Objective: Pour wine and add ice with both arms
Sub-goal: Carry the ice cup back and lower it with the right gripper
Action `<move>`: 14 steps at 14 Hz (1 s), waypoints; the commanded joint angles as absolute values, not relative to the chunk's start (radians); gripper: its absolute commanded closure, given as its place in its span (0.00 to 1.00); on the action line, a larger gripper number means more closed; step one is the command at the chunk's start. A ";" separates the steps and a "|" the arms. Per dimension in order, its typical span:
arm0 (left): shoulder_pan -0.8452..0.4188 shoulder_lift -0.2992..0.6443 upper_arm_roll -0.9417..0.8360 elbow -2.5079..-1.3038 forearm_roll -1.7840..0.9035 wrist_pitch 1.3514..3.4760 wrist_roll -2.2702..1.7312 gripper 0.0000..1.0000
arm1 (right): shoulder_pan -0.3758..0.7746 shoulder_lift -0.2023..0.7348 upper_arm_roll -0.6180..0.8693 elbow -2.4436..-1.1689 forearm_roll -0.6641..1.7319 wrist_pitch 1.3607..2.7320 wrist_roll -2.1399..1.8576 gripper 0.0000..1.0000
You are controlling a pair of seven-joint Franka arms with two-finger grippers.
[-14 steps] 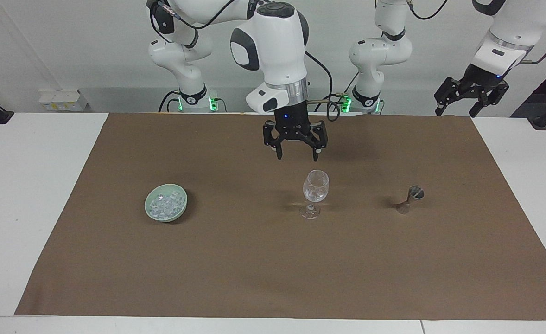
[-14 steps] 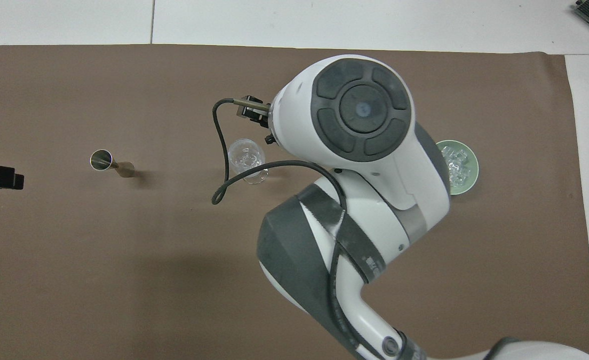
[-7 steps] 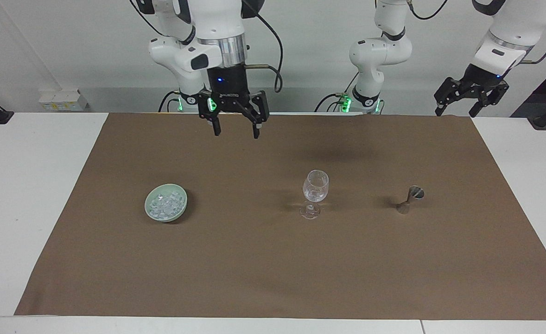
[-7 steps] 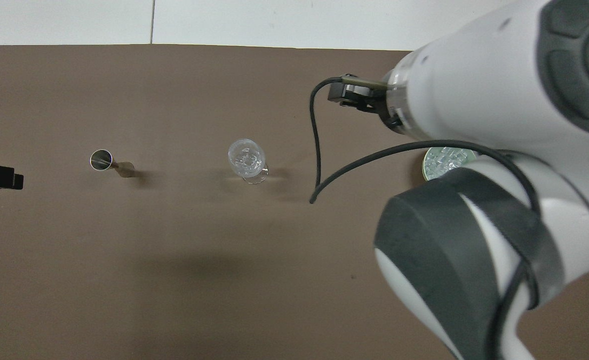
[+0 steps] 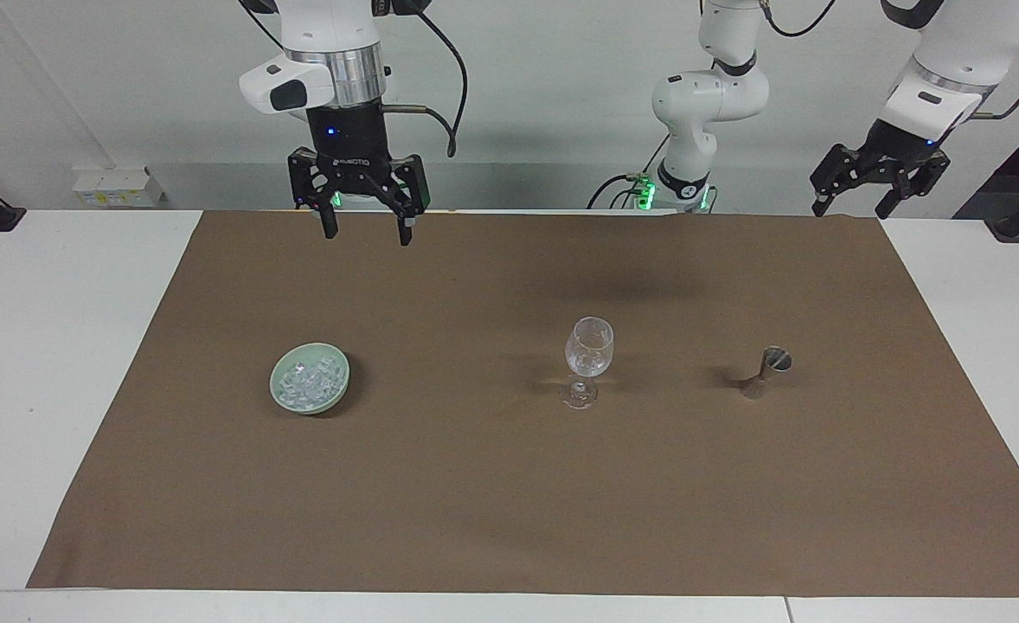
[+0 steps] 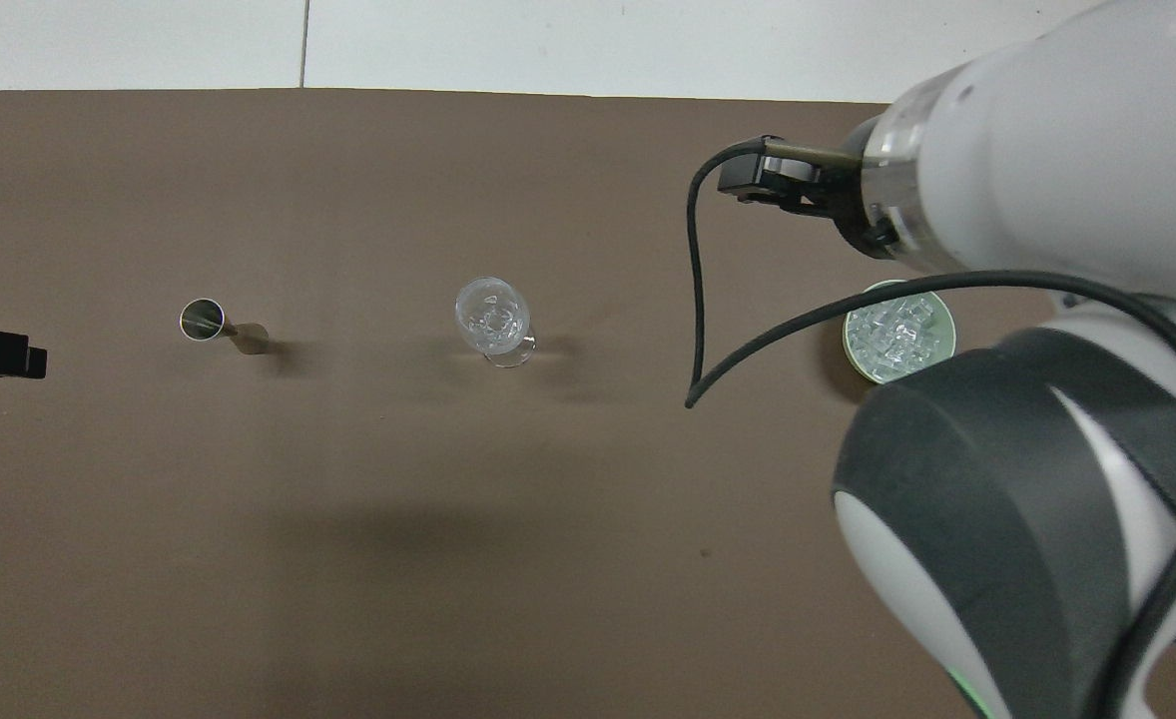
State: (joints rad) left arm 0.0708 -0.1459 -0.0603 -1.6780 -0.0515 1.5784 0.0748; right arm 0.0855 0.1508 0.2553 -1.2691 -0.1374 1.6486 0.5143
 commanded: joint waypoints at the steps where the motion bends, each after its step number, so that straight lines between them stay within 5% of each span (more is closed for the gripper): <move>1: 0.074 -0.150 -0.060 -1.669 -0.061 1.560 0.080 0.00 | 0.009 0.072 0.271 -1.371 -0.132 1.608 0.427 0.00; 7: 0.074 -0.150 -0.060 -1.667 -0.061 1.560 0.080 0.00 | -0.051 -0.054 0.270 -1.574 -0.117 1.618 0.279 0.00; 14: 0.074 -0.150 -0.060 -1.667 -0.061 1.560 0.080 0.00 | -0.028 -0.071 0.169 -1.612 -0.015 1.617 0.107 0.00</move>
